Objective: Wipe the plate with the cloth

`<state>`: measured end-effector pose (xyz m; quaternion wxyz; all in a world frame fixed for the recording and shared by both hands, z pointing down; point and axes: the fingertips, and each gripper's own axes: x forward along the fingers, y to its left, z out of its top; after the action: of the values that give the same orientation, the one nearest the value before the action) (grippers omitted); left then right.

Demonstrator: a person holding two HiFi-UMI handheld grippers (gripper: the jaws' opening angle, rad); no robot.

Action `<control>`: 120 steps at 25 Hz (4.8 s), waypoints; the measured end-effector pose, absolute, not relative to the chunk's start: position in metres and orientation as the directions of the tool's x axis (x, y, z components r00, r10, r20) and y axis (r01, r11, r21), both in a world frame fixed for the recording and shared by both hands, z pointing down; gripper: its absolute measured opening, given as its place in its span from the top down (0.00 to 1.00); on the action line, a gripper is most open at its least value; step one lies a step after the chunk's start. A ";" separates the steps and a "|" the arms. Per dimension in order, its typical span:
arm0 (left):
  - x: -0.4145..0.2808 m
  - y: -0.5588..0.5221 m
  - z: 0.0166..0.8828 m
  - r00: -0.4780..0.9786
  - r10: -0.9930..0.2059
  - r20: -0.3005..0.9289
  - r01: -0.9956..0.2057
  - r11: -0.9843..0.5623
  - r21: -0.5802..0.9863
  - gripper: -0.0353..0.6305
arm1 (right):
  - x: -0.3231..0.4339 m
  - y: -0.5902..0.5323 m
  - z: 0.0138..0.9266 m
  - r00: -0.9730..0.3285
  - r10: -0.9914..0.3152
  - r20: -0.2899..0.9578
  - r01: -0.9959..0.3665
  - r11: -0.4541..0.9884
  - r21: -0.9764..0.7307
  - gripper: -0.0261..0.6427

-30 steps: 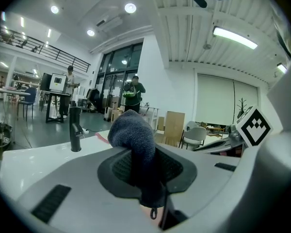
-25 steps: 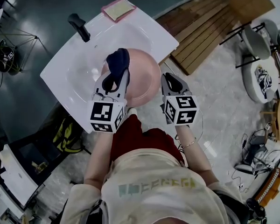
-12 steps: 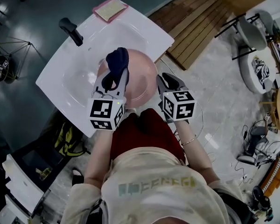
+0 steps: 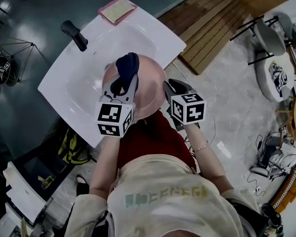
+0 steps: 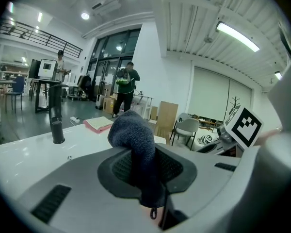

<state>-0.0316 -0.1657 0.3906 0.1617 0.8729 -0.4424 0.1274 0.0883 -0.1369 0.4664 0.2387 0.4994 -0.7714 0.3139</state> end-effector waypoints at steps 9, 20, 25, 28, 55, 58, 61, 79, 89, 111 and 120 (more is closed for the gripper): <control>-0.021 -0.183 0.407 0.571 -0.706 0.419 -0.816 -0.546 0.191 0.83 | 0.083 -0.152 0.481 -0.436 -0.534 0.725 -0.895 0.342 -0.287 0.85; 0.000 -0.197 0.428 0.582 -0.654 0.482 -0.802 -0.559 0.210 0.83 | 0.086 -0.170 0.485 -0.384 -0.536 0.752 -0.906 0.378 -0.193 0.88; 0.016 -0.202 0.431 0.602 -0.629 0.492 -0.786 -0.576 0.225 0.83 | 0.088 -0.175 0.485 -0.371 -0.541 0.755 -0.909 0.377 -0.177 0.88; 0.027 -0.203 0.430 0.624 -0.608 0.491 -0.768 -0.593 0.242 0.83 | 0.088 -0.178 0.485 -0.364 -0.544 0.756 -0.912 0.372 -0.171 0.88; 0.033 -0.219 0.478 0.555 -0.446 0.702 -0.765 -0.605 0.220 0.83 | 0.089 -0.191 0.484 -0.324 -0.578 0.749 -0.923 0.367 -0.116 0.88; 0.026 -0.220 0.478 0.537 -0.455 0.711 -0.778 -0.592 0.209 0.83 | 0.089 -0.190 0.483 -0.320 -0.580 0.749 -0.924 0.367 -0.110 0.88; 0.016 -0.220 0.478 0.514 -0.465 0.721 -0.794 -0.575 0.196 0.83 | 0.088 -0.189 0.482 -0.317 -0.581 0.749 -0.925 0.365 -0.108 0.88; -0.047 -0.212 0.484 0.370 -0.535 0.759 -0.879 -0.465 0.101 0.83 | 0.088 -0.181 0.483 -0.303 -0.592 0.746 -0.927 0.364 -0.088 0.88; -0.066 -0.198 0.470 0.323 -0.569 0.756 -0.904 -0.422 0.068 0.83 | 0.087 -0.174 0.483 -0.293 -0.598 0.746 -0.932 0.352 -0.085 0.88; 0.053 -0.153 0.465 0.591 -0.381 0.711 -0.729 -0.629 0.269 0.83 | 0.086 -0.174 0.483 -0.285 -0.617 0.734 -0.946 0.303 -0.113 0.88; 0.051 -0.147 0.477 0.568 -0.336 0.751 -0.724 -0.639 0.260 0.83 | 0.087 -0.174 0.481 -0.290 -0.614 0.734 -0.943 0.313 -0.112 0.88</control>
<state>0.0512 -0.1467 0.4768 0.2838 0.8386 -0.3160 0.3411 0.0868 -0.1737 0.4812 0.2969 0.5164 -0.7538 0.2774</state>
